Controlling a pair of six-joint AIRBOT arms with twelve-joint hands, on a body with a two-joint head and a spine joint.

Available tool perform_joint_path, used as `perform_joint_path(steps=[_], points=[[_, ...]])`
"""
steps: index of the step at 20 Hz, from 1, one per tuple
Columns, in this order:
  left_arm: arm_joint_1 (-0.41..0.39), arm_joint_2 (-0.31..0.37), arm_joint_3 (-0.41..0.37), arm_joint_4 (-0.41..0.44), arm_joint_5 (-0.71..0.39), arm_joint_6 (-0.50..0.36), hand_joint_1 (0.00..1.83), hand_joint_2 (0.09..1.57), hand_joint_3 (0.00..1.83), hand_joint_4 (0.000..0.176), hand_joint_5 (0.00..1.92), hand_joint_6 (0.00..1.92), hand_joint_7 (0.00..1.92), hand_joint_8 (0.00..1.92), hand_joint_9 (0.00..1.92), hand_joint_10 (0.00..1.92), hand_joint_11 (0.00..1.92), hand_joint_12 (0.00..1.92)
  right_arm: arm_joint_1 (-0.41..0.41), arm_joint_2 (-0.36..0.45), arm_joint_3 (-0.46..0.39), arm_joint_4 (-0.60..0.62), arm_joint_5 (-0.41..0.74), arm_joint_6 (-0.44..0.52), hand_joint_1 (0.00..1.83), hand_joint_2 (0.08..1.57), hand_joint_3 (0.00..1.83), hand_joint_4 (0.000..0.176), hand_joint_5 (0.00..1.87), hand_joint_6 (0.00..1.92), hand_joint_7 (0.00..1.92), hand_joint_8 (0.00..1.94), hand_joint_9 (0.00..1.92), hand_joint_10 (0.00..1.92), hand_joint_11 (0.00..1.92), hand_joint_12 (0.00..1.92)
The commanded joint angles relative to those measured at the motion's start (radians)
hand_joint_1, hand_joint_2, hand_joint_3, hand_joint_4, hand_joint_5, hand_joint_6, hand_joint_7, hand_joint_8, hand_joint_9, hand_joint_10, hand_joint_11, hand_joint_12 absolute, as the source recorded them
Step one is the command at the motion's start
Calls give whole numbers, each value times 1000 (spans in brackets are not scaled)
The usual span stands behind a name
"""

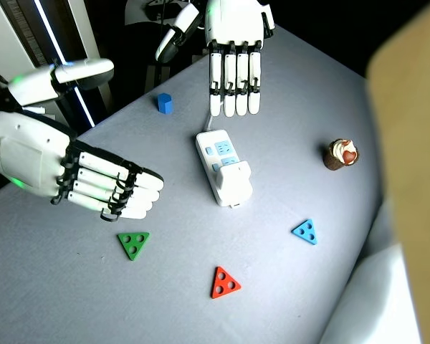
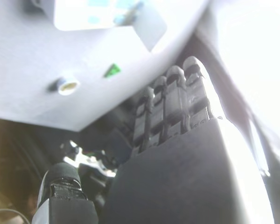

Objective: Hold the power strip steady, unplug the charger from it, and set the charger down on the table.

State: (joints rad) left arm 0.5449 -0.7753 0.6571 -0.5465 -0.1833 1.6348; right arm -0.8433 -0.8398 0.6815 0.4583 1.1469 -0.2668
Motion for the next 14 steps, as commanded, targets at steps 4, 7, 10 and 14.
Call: perform_joint_path(steps=[4, 7, 10, 14], points=[[-20, -58, 44, -53, -39, 48, 0, 957, 6, 0, 99, 0, 91, 0, 62, 0, 0, 84, 25, -42, 43, 4, 105, -49, 686, 1048, 13, 0, 15, 5, 46, 9, 76, 10, 74, 116], [-14, -106, 75, -161, -11, 149, 0, 949, 1, 0, 113, 6, 97, 4, 80, 8, 33, 98, 106, -98, 86, 69, 83, -180, 882, 1055, 7, 0, 23, 4, 70, 10, 88, 8, 64, 117], [9, -143, 101, -179, -6, 157, 0, 952, 2, 0, 107, 2, 103, 4, 85, 7, 42, 101, 179, -116, 114, 131, -29, -240, 1008, 1056, 3, 0, 28, 2, 73, 4, 90, 3, 76, 127], [45, -171, 118, -198, -24, 157, 0, 950, 0, 0, 106, 0, 104, 3, 92, 7, 56, 106, 280, -146, 136, 233, -149, -300, 1054, 1043, 0, 0, 55, 10, 71, 4, 92, 6, 95, 143]])
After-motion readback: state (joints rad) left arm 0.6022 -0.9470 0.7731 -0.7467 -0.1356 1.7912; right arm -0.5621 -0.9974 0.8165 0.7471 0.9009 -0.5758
